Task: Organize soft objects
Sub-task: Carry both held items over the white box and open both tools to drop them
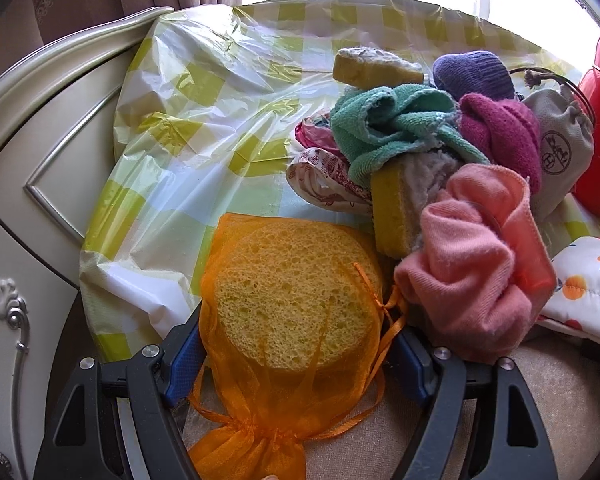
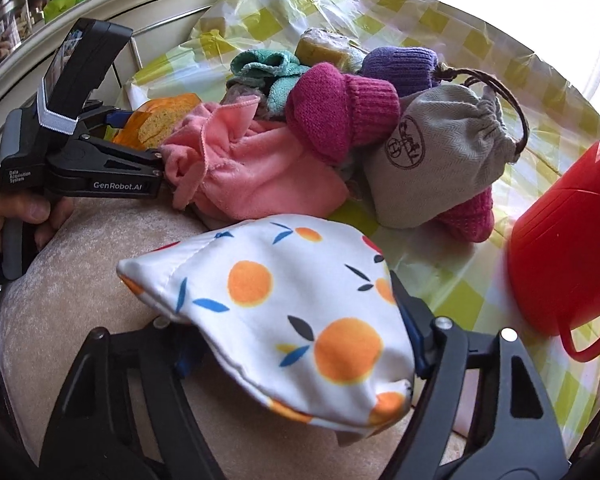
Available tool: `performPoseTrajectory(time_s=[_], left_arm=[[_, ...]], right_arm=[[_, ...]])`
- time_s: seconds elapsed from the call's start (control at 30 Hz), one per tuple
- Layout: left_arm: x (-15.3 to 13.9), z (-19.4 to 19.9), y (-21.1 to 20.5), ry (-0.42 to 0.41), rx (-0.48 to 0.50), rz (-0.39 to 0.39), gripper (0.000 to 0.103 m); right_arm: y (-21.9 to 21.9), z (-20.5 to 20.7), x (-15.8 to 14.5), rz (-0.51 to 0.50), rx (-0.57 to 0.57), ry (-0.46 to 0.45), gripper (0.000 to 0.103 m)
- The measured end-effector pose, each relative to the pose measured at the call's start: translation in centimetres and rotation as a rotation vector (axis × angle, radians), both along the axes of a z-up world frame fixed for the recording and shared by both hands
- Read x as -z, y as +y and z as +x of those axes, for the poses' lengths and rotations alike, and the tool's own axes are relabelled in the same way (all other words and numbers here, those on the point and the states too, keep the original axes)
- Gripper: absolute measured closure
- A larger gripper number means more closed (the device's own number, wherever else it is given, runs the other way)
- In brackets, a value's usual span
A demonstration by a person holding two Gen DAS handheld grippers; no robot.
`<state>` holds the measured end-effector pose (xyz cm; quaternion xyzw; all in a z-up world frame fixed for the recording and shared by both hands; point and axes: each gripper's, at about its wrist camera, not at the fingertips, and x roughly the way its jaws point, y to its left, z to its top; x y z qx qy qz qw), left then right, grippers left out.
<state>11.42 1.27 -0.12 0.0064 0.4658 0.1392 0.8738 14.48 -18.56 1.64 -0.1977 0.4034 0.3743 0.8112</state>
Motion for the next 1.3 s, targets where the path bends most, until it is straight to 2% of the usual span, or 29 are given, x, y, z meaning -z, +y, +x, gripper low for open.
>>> performPoseTrajectory(time_s=[0.17,0.4,0.67,0.83,0.93,1.13,1.3], left_arm=[[-0.7,-1.5,0.3,-0.011,-0.049,-0.010,0.023],[-2.1,-4.8,-0.4,-0.054,-0.091,-0.024,0.023],[-5.2,-7.4,-4.7,-0.132,-0.055,-0.026,0.023],[-8.0,-7.6,-8.8,-0.205,0.021,0.012,0.023],[-9.1,-7.4,-11.6,-0.236,0.090,0.006,0.023],[-9.6,-6.0,-19.0,-0.239,0.289,-0.028,0.023],[-9.4,-4.4,-26.3,-0.228,0.479,-0.082,0.023]], right_arm=[[-1.1,0.1,-0.2,0.059,0.028,0.014,0.032],[-3.2,-1.6,-1.3,0.132,0.058,0.012,0.034],[-7.6,-2.3,-2.4,0.265,0.153,0.038,0.034],[-11.8,-2.8,-3.2,0.359,0.234,0.053,0.034],[-14.6,-3.2,-3.3,0.395,0.282,0.056,0.034],[-21.7,-4.0,-2.4,0.435,0.444,0.079,0.034],[-28.8,-4.5,-1.5,0.414,0.629,0.075,0.034]])
